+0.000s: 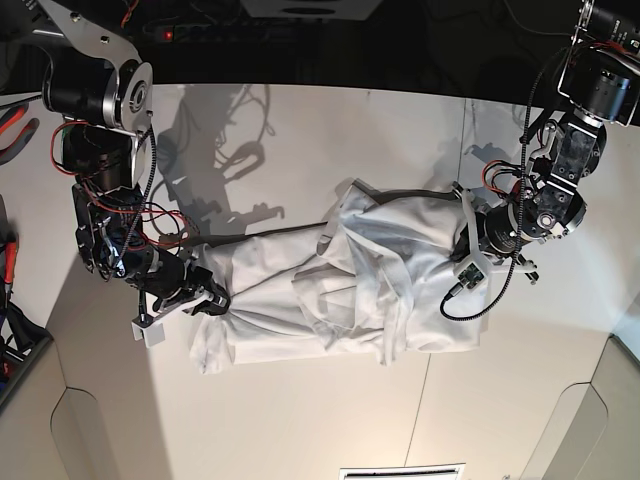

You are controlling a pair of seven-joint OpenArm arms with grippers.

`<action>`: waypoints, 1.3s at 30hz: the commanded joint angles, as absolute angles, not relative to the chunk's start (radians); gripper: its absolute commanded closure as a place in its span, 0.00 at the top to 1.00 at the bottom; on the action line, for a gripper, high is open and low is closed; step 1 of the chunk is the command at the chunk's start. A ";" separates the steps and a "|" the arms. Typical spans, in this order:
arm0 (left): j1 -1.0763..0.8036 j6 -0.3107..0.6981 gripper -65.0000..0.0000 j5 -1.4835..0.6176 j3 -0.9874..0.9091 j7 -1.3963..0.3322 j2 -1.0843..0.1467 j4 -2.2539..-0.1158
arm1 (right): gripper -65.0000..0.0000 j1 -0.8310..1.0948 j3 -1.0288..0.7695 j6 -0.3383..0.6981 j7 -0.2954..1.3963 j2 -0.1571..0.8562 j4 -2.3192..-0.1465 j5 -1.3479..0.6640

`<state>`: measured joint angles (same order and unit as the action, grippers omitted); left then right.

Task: Layout the t-shirt on the table in an organized manner, then fold the t-shirt properly
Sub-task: 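Grasp the shirt end with the right gripper beside the left gripper, then lift the shirt with both grippers and bunch it together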

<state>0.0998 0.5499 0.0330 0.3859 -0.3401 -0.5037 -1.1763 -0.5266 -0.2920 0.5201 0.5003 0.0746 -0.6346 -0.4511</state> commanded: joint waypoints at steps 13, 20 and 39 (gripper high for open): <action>0.083 0.483 0.00 -0.152 0.390 -0.567 -0.481 -1.154 | 0.00 -0.307 -0.295 0.531 0.517 0.097 -1.065 -0.427; 0.082 0.484 0.00 -0.251 0.390 -0.671 -0.381 -1.171 | 0.00 -0.133 -0.297 0.500 0.607 0.121 -1.444 -0.429; 0.075 0.490 0.00 -0.330 0.390 -0.766 -0.141 -1.319 | 0.00 -0.105 0.041 0.471 0.804 -0.073 -1.704 -0.423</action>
<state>0.0723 0.4572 -0.3275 0.3859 -0.7372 -0.1463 -1.3098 -0.0856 0.0452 0.4694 0.8314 -0.0696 -1.6878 -0.3969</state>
